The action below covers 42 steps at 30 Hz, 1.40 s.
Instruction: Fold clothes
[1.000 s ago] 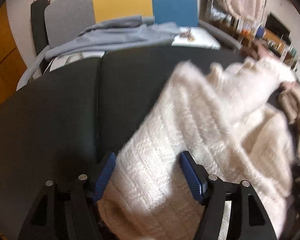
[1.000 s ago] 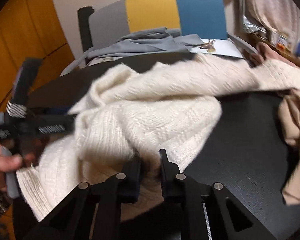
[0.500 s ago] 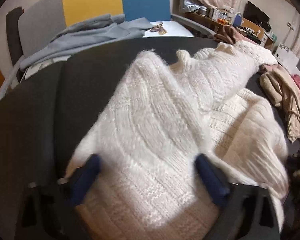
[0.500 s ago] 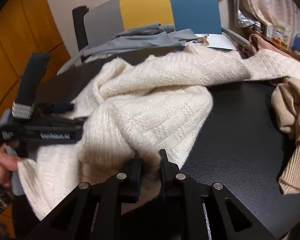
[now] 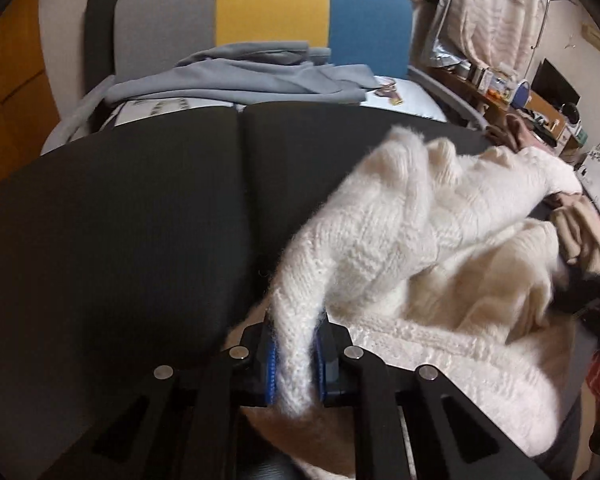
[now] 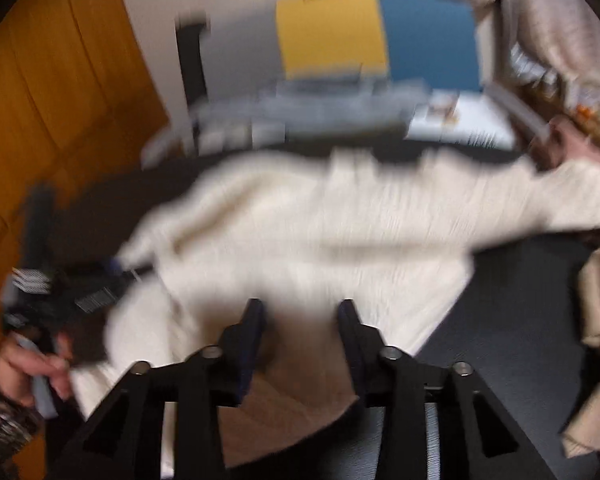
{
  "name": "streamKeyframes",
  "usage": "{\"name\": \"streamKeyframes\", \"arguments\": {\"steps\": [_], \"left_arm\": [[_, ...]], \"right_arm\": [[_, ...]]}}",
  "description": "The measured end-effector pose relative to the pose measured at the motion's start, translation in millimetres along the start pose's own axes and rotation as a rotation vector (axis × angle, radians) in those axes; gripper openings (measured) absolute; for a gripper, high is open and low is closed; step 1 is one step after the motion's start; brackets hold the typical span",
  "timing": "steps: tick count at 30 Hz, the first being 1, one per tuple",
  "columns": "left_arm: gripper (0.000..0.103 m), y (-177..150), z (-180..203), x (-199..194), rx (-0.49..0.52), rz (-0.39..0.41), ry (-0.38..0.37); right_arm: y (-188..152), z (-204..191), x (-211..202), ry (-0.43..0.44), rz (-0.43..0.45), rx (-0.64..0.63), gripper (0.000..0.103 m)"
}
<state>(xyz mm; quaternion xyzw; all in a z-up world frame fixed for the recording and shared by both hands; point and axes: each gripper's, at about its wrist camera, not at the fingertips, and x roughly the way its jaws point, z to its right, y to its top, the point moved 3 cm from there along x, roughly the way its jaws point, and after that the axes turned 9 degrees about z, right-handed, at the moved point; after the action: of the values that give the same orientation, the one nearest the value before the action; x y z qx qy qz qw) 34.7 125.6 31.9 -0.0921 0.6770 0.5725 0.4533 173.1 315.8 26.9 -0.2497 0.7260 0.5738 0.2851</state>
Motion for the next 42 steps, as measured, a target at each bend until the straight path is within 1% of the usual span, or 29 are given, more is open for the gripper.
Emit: {"name": "streamKeyframes", "arguments": {"steps": [1,2,3,4,5,8,11,14,15,17,19,21,23,24,25,27,29,30,32,33,34,36,39,42], "left_arm": [[0.013,-2.3,-5.3,-1.1,0.007,0.003,0.022],[0.013,-3.7,-12.5,-1.6,0.010,0.005,0.048],[0.013,-4.0,-20.5,-3.0,0.007,0.007,0.063],[0.013,-4.2,-28.6,-4.6,0.004,0.009,0.077],[0.013,-4.4,-36.6,-6.2,0.000,0.011,0.091],[0.014,-3.5,-64.8,-10.3,-0.021,0.006,0.115],[0.015,-0.1,-87.7,-7.8,-0.031,-0.004,0.140],[0.024,6.3,-104.6,3.2,-0.064,-0.027,0.156],[0.030,6.8,-110.7,4.7,-0.107,-0.032,0.133],[0.030,7.6,-122.9,6.9,-0.203,-0.039,0.076],[0.030,0.4,-127.3,-0.9,-0.291,-0.028,0.023],[0.030,-8.4,-129.4,-11.9,-0.364,-0.001,-0.023],[0.030,-17.1,-122.6,-28.3,-0.379,0.037,-0.047],[0.030,-20.9,-118.0,-35.5,-0.377,0.048,-0.053],[0.030,-24.5,-113.4,-42.4,-0.373,0.058,-0.059],[0.030,-29.6,-99.5,-56.6,-0.338,0.085,-0.069],[0.030,-33.4,-83.3,-71.6,-0.293,0.110,-0.054],[0.030,-34.9,-78.9,-73.5,-0.290,0.107,-0.045],[0.030,-37.8,-71.4,-75.4,-0.290,0.097,-0.028],[0.030,-39.6,-69.5,-76.3,-0.302,0.091,-0.027],[0.030,-43.4,-69.9,-79.6,-0.329,0.090,-0.031],[0.030,-52.5,-68.9,-85.8,-0.372,0.091,-0.042],[0.029,-67.2,-62.2,-92.8,-0.402,0.094,-0.067],[0.029,-81.9,-55.5,-99.8,-0.432,0.098,-0.092]], "right_arm": [[-6.8,-5.4,10.5,-0.004,-0.029,-0.017,0.030],[-11.5,-13.1,11.5,-0.014,-0.006,-0.057,0.029],[-14.5,-20.8,7.9,-0.020,0.011,-0.096,0.024],[-17.7,-28.7,2.4,-0.018,0.024,-0.121,0.015],[-20.7,-35.2,-3.0,-0.013,0.036,-0.139,0.011],[-35.0,-45.3,-13.0,0.023,0.033,-0.147,0.009],[-44.8,-51.7,-9.9,0.034,0.027,-0.164,0.009],[-36.6,-52.7,0.5,0.044,0.021,-0.122,0.009],[-34.6,-53.3,5.2,0.055,0.012,-0.111,0.009],[-30.4,-56.1,13.3,0.067,-0.006,-0.113,0.009],[-27.6,-55.1,14.5,0.068,-0.012,-0.110,0.012],[-30.3,-51.5,5.4,0.079,0.007,-0.065,0.014],[-34.2,-47.4,-8.2,0.090,0.043,-0.014,0.022],[-34.0,-46.2,-15.0,0.087,0.072,-0.016,0.031],[-33.3,-45.8,-21.6,0.080,0.103,-0.025,0.043],[-30.3,-48.9,-32.3,0.058,0.161,-0.075,0.051],[-27.1,-53.8,-33.0,0.050,0.164,-0.123,0.051],[-26.9,-56.2,-28.9,0.056,0.150,-0.136,0.051],[-30.5,-60.1,-14.4,0.083,0.089,-0.150,0.050],[-34.4,-59.2,-2.3,0.080,0.039,-0.148,0.049],[-36.9,-57.5,4.7,0.072,0.018,-0.140,0.049],[-38.0,-55.0,8.2,0.071,0.030,-0.126,0.049],[-38.2,-56.7,9.9,0.058,0.039,-0.128,0.049],[-39.7,-57.3,9.3,0.053,0.059,-0.097,0.049]]}}
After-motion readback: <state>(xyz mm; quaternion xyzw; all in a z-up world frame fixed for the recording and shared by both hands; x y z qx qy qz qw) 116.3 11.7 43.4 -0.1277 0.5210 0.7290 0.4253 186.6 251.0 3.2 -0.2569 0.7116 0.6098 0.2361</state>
